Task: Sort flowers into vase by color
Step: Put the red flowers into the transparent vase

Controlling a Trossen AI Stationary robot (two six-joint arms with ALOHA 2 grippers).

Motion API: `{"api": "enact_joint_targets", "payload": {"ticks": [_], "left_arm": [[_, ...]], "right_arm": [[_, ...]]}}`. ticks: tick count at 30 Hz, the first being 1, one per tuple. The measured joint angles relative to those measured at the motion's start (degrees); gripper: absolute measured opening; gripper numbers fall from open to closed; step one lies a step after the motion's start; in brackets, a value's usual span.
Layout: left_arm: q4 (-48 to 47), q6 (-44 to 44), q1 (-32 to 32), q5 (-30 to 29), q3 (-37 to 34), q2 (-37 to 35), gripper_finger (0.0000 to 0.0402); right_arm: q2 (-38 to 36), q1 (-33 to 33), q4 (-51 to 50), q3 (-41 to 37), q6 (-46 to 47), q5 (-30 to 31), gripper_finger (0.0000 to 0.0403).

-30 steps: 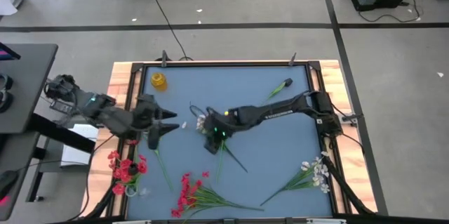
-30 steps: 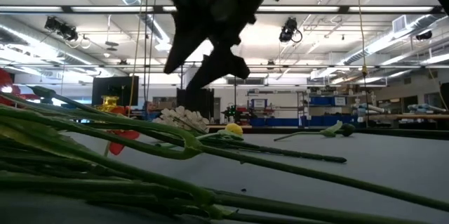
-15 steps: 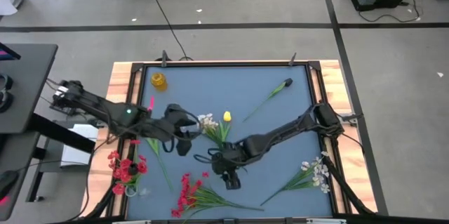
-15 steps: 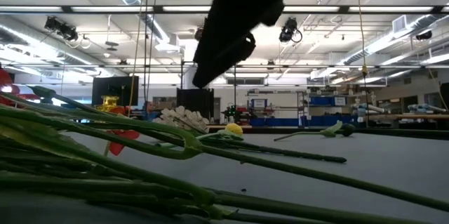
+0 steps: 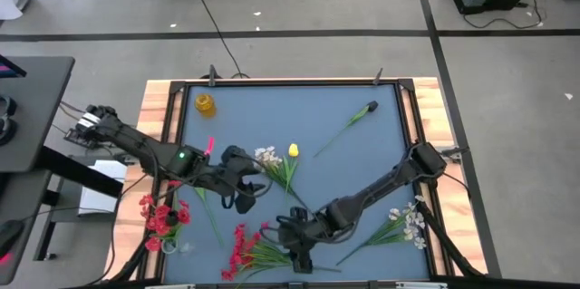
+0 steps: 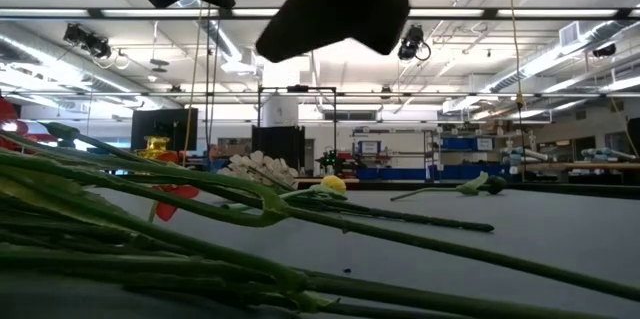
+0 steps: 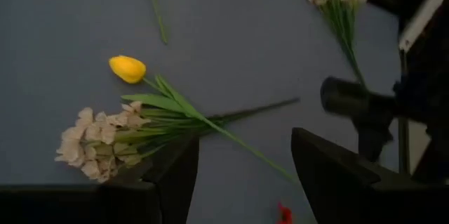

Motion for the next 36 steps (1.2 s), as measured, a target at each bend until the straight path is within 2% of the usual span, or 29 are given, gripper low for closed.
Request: {"api": "enact_joint_targets", "payload": {"ticks": [3,7,12,23,31,36], "left_arm": [[0.81,1.99,-1.03,1.06,0.02,0.16,0.0233],[0.76,2.76,-3.44,1.15,0.02,0.33,0.0233],[0.94,1.29,-5.73,0.26,0.04,1.77,0.0233],[3.10,0.77,-5.98,-0.49,0.07,2.76,0.0233],[2.99,-0.05,-5.98,-0.55,0.04,2.84,0.0233],[2.71,-0.05,-5.98,-0.57,0.04,2.84,0.0233]], "right_arm": [[0.97,1.54,2.39,-0.16,-1.33,3.79,0.0242],[2.94,1.38,4.77,-0.13,-7.48,3.84,0.0242],[5.65,0.38,5.90,-0.22,-3.53,3.79,0.0242],[7.58,2.67,6.78,-0.22,0.23,2.14,0.0237],[10.90,2.50,7.78,-0.06,4.73,-0.75,0.0198],[11.43,2.45,7.78,0.02,9.86,0.46,0.0137]]}}
